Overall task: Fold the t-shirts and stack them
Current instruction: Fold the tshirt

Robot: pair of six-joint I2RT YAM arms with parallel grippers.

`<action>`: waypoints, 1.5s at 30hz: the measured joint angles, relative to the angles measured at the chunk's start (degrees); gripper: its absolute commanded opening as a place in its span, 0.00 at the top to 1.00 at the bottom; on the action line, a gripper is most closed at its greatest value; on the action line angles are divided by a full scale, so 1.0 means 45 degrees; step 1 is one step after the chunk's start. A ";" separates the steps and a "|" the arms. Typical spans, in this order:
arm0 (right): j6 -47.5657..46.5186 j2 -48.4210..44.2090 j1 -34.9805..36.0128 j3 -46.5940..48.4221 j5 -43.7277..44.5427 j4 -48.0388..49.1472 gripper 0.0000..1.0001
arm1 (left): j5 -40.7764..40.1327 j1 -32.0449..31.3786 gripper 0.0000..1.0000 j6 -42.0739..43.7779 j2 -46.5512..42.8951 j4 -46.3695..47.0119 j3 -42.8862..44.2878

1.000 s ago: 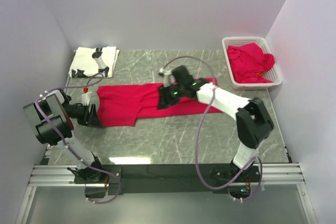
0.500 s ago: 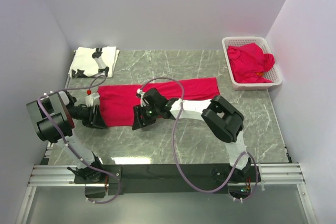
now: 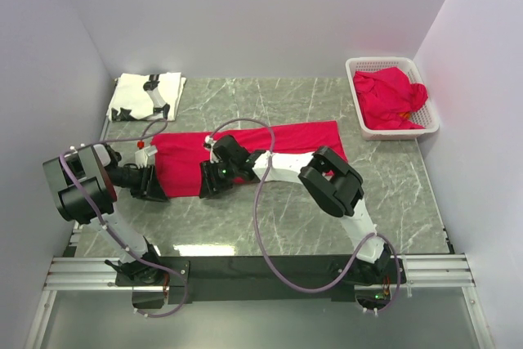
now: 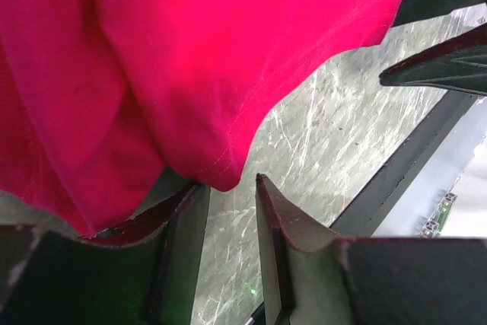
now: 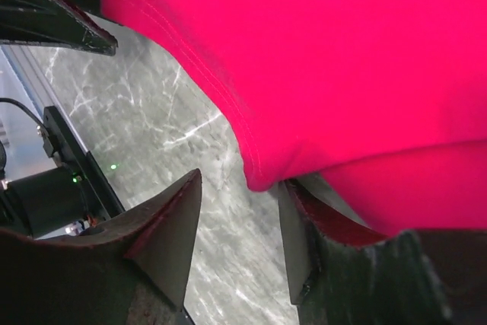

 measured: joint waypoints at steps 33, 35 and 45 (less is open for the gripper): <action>-0.0369 -0.0583 -0.1151 0.1637 -0.0228 -0.0835 1.00 | 0.1069 -0.0029 0.99 0.0879 -0.0636 -0.2390 0.3439; -0.0461 -0.0573 -0.1603 0.2186 -0.0316 -0.1020 1.00 | 0.1501 -0.0044 0.99 0.0622 -0.0233 -0.2623 0.4614; -0.1083 0.0078 -0.2992 0.4784 -0.0568 -0.1112 1.00 | 0.2832 -0.1239 0.99 -0.1549 0.2433 -0.1647 0.8830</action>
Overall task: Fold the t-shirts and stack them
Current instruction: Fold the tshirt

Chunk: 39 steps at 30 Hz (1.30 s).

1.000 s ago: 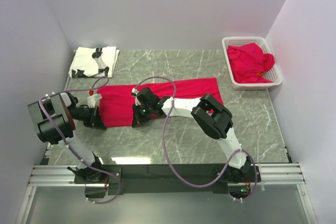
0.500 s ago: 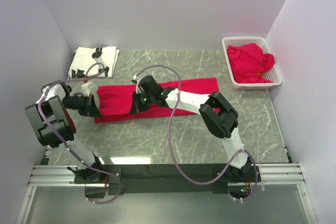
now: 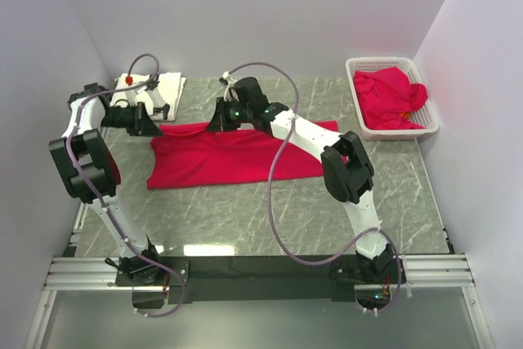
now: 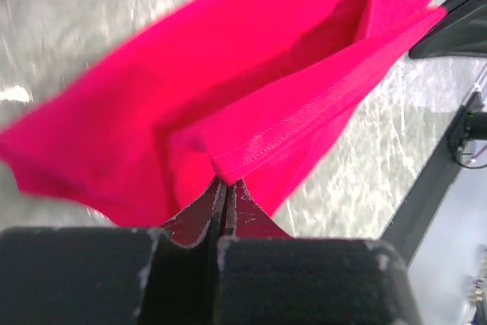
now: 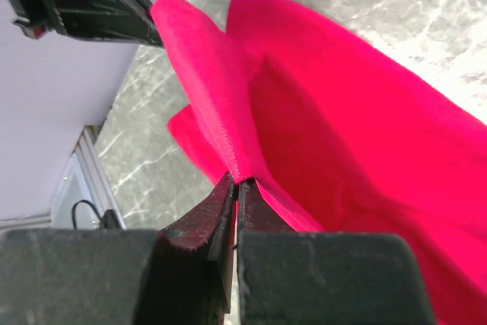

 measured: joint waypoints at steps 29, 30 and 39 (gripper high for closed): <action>-0.0500 0.2438 -0.0709 0.1205 -0.0452 0.0287 1.00 | -0.1409 -0.0821 0.99 -0.2467 0.0748 0.3055 -0.0146; -0.0452 0.2438 -0.0748 0.1190 -0.0573 0.0282 1.00 | -0.1399 -0.0831 0.99 -0.2433 0.0743 0.3050 -0.0345; -0.0175 0.2409 -0.0777 -0.0083 -0.1588 0.0233 1.00 | -0.1511 -0.0816 0.99 -0.1209 -0.0141 0.1768 -0.2895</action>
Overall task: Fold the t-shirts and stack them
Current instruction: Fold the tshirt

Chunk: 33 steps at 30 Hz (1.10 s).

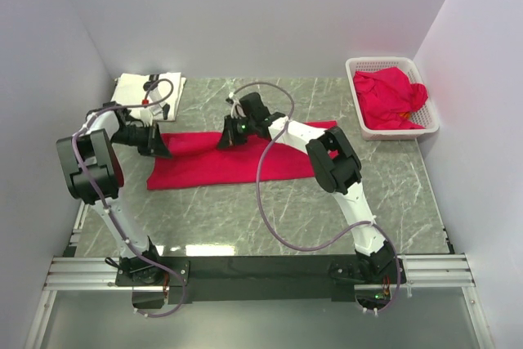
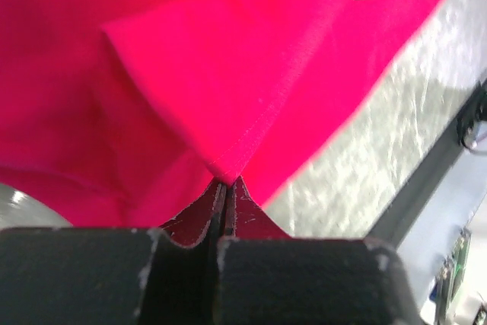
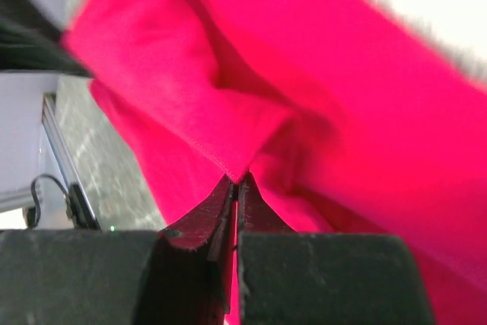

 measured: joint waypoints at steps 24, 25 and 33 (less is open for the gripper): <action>-0.3784 -0.3449 -0.1088 -0.1739 -0.0359 -0.4843 0.64 | -0.0806 0.1083 0.62 0.1175 -0.2040 -0.0933 -0.1394; -0.4085 -0.3784 -0.1370 -0.1739 -0.0078 -0.5047 0.65 | -0.0811 0.0967 0.62 0.0991 -0.2234 -0.0724 -0.1418; -0.5683 -0.3575 -0.3750 -0.1739 0.2331 -0.6577 0.74 | -0.0884 0.0131 0.48 -0.1005 -0.2579 0.1598 -0.2040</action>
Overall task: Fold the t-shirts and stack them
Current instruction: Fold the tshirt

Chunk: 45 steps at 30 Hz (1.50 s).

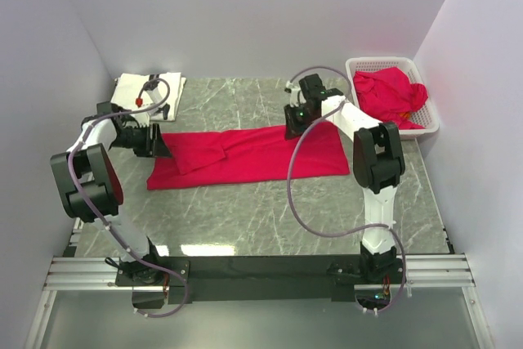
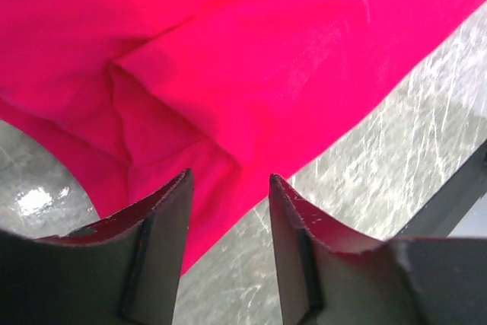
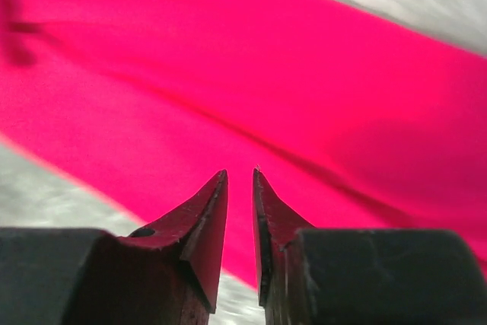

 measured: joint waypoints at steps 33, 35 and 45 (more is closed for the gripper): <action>-0.1336 -0.4668 -0.0709 -0.6591 -0.1049 -0.1715 0.77 | -0.5965 -0.5236 0.82 -0.4148 0.3230 0.2633 0.2448; -0.1399 -0.4668 -0.0782 -0.6693 -0.0884 -0.1632 0.77 | -0.6057 -0.5566 0.80 -0.4007 0.4279 0.2414 0.3988; -0.3458 -0.5620 -0.0792 -0.7028 0.0209 -0.1792 0.77 | -0.5887 -0.7446 0.55 -0.2448 0.9685 0.2147 1.2794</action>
